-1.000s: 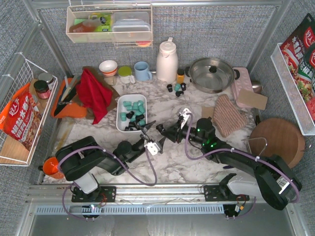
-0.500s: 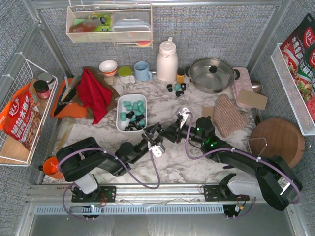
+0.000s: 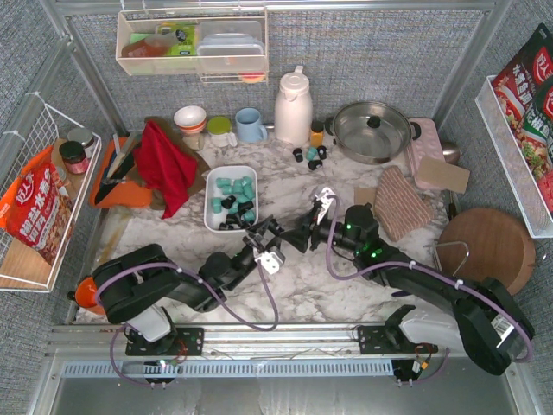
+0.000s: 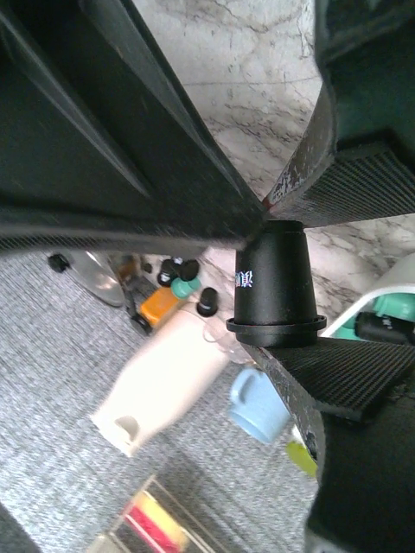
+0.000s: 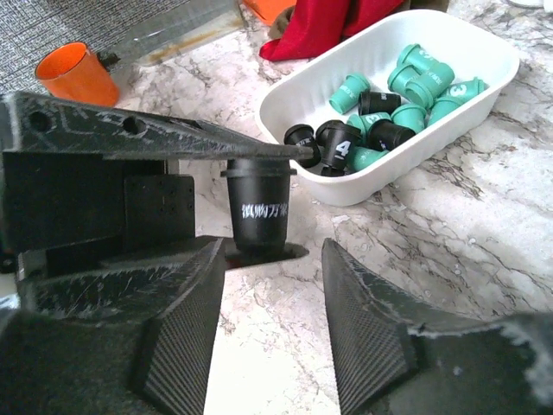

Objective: Mix the coffee capsules in the storage basket

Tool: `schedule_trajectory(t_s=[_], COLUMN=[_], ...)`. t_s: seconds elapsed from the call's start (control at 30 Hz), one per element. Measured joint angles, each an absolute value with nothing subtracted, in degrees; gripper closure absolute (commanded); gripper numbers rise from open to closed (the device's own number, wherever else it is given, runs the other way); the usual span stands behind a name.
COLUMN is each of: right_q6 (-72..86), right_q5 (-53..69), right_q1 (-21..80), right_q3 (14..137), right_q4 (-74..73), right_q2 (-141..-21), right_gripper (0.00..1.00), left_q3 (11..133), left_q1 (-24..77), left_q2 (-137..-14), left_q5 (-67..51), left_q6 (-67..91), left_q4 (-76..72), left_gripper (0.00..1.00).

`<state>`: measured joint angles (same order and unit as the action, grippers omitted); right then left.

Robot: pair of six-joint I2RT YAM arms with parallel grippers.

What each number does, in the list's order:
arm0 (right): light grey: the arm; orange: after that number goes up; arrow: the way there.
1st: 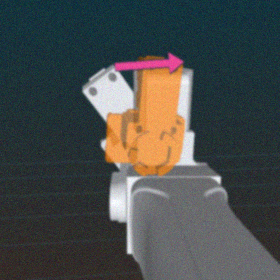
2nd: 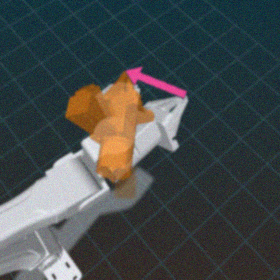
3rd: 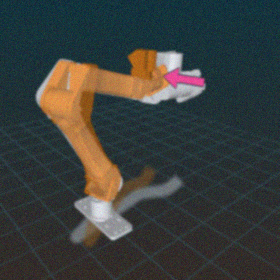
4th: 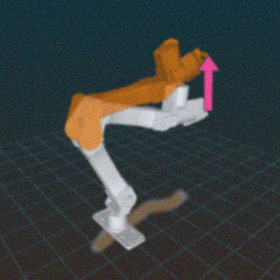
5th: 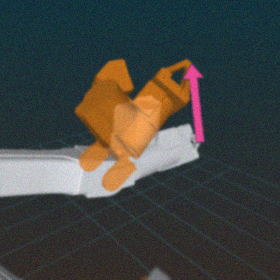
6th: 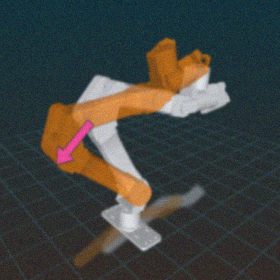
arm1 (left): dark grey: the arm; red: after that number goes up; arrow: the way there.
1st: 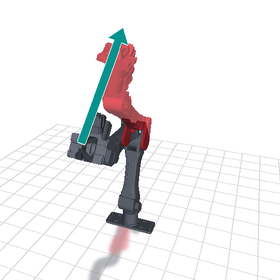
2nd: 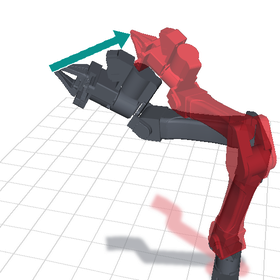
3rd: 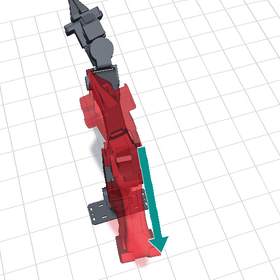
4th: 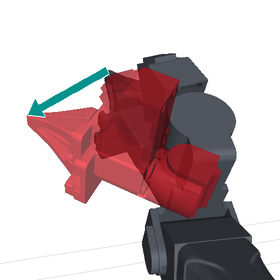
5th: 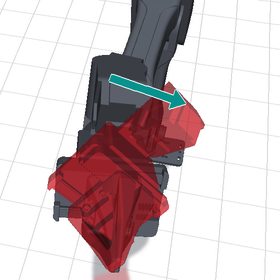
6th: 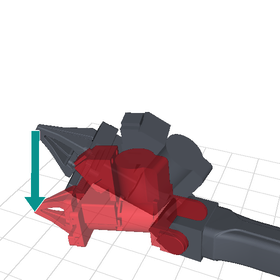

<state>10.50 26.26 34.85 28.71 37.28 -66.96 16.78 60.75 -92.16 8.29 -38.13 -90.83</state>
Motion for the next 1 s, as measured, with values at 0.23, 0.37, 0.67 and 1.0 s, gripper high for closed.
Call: schedule_trajectory(t_s=[0.23,0.37,0.67,1.0], right_q6=[9.91,8.69,6.09,6.04], right_q5=[21.78,16.34,2.9,-1.69], right_q1=[34.85,34.85,34.85,34.85], right_q3=[27.14,25.3,23.49,23.49], right_q4=[36.03,35.77,32.77,32.6], right_q2=[-62.98,-60.66,-58.83,-59.96], right_gripper=[0.38,0.37,0.37,0.37], left_q3=[14.31,13.26,12.93,16.91], left_q1=[59.81,57.65,51.27,46.15], left_q2=[-91.2,-90.04,-82.94,-71.44], left_q5=[14.11,16.64,20.12,24.29], left_q6=[-32.36,-27.77,-13.91,-0.64], left_q4=[-91.09,-91.09,-86.39,-64.79], left_gripper=[0.67,0.75,0.83,0.89])
